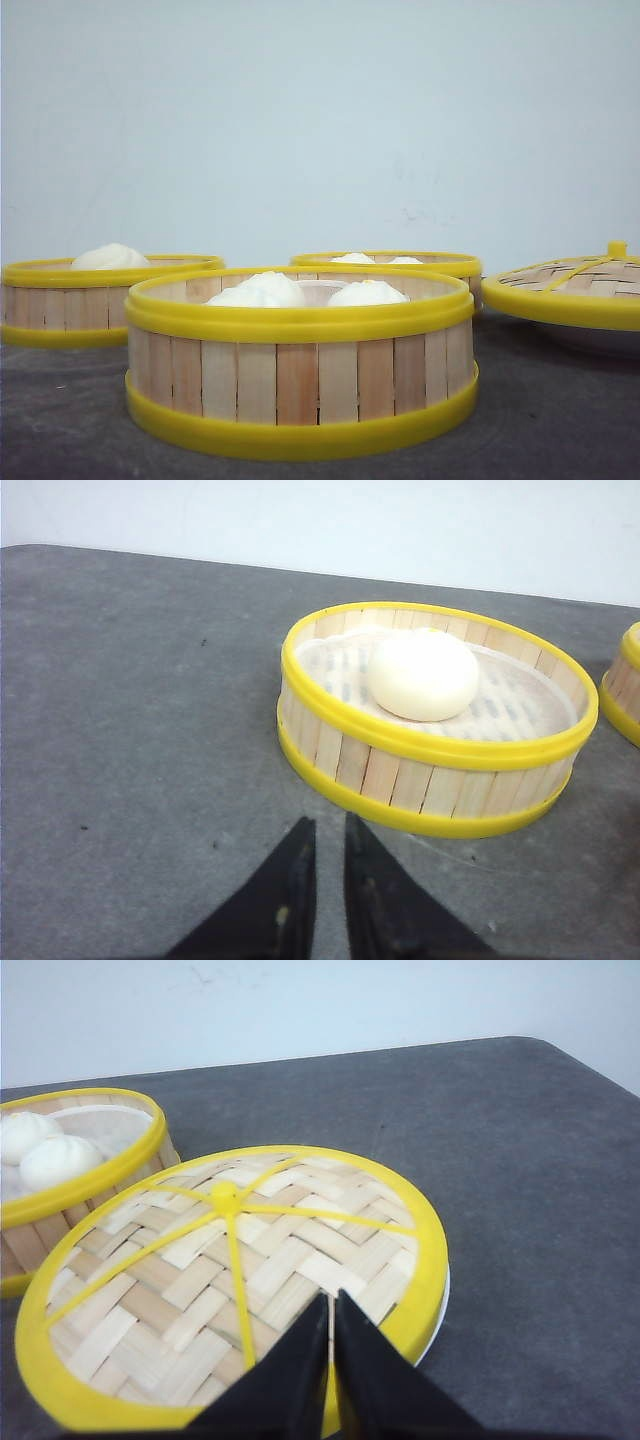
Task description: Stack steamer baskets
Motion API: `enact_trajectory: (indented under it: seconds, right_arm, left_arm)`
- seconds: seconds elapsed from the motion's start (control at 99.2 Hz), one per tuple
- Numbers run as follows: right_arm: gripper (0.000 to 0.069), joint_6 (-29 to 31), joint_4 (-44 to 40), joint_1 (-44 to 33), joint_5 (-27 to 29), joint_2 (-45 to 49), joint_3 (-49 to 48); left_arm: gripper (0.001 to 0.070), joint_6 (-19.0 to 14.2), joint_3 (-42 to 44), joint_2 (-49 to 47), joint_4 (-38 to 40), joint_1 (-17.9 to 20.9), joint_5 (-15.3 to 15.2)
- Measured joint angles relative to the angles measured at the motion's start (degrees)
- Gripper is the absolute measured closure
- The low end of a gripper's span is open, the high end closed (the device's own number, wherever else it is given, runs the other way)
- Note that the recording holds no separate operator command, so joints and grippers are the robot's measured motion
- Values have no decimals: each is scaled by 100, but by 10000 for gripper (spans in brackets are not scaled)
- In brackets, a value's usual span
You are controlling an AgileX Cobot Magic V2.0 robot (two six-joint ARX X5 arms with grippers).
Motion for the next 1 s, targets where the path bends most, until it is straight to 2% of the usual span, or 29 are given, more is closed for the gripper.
enact_trajectory:
  seconds: [0.716, 0.998]
  right_arm:
    - [688, 146, 0, 0, 0, 0, -2]
    - [688, 776, 398, 0, -11, 0, -7]
  left_arm:
    - [686, -7, 0, 0, 2, 0, 2]
    - [686, -623, 7, 0, 247, 0, 0]
